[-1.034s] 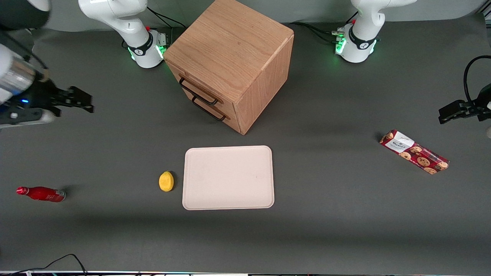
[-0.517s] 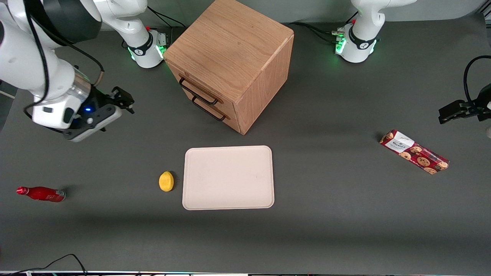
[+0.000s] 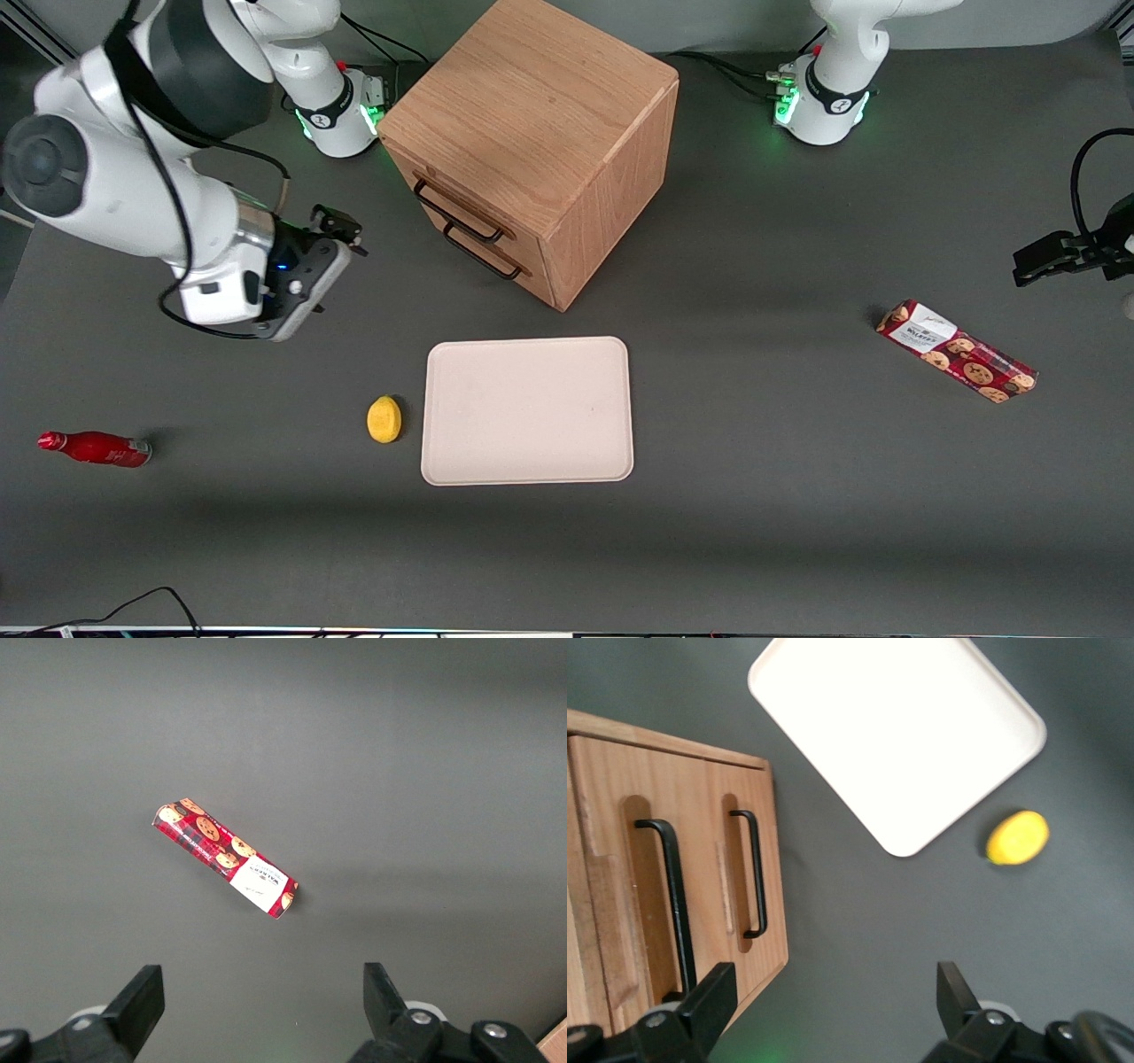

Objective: Open upper drawer
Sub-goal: 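Move the right gripper from rest toward the wooden cabinet's drawer handles, then align the open right gripper with the upper drawer's black handle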

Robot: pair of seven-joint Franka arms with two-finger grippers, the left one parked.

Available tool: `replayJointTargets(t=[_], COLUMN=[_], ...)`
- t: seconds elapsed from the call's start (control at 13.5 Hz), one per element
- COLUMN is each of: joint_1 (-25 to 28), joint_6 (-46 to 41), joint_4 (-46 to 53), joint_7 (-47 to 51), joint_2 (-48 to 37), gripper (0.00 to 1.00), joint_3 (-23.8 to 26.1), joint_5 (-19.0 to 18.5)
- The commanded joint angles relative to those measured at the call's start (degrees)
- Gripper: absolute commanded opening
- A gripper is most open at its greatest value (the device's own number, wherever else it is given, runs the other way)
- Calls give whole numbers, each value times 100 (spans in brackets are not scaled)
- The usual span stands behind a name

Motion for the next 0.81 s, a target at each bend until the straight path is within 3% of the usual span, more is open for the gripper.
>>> replayJointTargets(t=[0.0, 0.74], joint_1=[-84, -5], joint_6=[131, 764], joint_4=[-216, -1236], joint_7=[-77, 802], joint_2=[23, -47], gripper=[100, 100], joint_3=[430, 941], joint_5=[125, 318])
